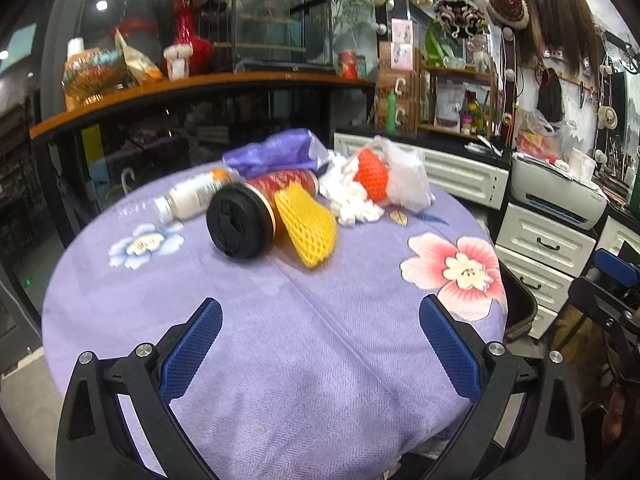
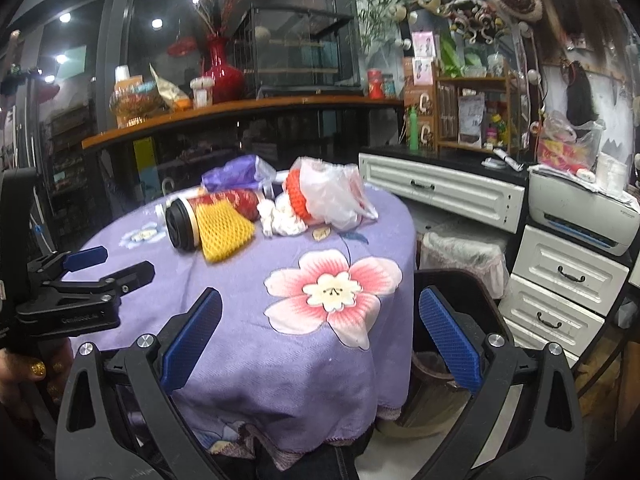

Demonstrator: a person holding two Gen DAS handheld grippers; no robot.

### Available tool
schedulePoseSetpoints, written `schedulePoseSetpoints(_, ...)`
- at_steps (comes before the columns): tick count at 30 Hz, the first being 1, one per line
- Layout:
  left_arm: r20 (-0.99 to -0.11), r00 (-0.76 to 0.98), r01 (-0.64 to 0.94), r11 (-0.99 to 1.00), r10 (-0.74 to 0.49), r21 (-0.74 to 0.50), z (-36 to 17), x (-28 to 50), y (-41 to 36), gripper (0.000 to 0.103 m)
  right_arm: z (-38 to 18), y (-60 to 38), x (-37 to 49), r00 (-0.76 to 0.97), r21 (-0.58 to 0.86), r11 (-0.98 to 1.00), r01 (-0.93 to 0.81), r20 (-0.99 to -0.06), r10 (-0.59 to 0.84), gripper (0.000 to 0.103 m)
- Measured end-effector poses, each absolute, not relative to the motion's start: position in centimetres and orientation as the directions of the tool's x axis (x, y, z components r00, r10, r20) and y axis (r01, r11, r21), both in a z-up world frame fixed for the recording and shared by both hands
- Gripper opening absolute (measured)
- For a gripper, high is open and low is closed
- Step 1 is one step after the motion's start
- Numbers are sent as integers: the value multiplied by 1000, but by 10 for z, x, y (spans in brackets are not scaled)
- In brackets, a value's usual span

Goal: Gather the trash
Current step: 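Reach the left gripper to the yellow foam net and grasp it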

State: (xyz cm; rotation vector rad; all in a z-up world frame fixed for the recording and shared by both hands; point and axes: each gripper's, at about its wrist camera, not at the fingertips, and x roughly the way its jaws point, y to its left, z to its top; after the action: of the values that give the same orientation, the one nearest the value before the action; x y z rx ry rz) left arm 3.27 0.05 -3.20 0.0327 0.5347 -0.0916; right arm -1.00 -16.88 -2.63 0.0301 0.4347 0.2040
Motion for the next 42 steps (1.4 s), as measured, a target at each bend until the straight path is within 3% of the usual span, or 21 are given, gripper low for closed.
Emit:
schedulePoseSetpoints(9,-602,791,117,993,-114,-34,-40,59,5,98,-35,-173,47,805,91,964,-249,-534,258,98)
schedulePoseSetpoints(16,-660,730,104,984,-174,-144,-39,101,10,97,-34,-167,92,779,57,952,-300,-561,279,98)
schedulePoseSetpoints(27,-723,657,9,961,-214,-277,-51,166,5,68,-36,-176,109,779,80,952,-297,-556,289,98)
schedulePoseSetpoints(34,-742,640,-29,960,-197,-279,-56,187,4,54,-40,-182,112,777,82,951,-297,-558,291,98)
schedulePoseSetpoints(37,-751,630,-33,960,-197,-279,-58,193,4,41,-39,-185,115,779,83,952,-295,-557,289,98)
schedulePoseSetpoints(39,-753,623,-33,955,-211,-296,-61,196,4,27,-38,-188,119,779,87,952,-295,-555,292,98)
schedulePoseSetpoints(42,-747,628,-35,951,-218,-307,-62,196,6,20,-35,-189,125,783,91,948,-304,-543,303,98)
